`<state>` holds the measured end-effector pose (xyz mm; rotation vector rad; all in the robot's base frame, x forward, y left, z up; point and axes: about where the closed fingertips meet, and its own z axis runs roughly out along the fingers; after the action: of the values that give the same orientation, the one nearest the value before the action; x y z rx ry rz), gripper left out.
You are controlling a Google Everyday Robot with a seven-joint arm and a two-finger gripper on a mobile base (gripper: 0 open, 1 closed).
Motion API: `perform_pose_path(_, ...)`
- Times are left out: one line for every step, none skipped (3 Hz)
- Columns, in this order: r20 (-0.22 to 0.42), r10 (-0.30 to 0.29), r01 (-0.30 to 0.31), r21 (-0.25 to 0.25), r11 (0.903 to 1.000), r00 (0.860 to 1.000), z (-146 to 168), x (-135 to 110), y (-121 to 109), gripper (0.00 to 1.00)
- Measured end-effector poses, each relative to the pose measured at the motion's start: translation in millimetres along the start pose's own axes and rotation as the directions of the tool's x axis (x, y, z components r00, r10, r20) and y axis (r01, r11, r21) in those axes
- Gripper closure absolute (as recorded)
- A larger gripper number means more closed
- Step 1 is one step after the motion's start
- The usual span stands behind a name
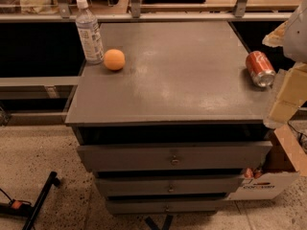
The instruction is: Place coke can upright
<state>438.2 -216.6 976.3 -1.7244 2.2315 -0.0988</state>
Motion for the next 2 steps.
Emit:
perform_pose_path(0.000,0.000,0.000,0.000,1.0000,1.000,0.0,0.0,0.0,0.00)
perform_pose_path(-0.018,0.018,-0.018,0.010,0.9998,1.000,5.2,-2.8,-8.7,0.00)
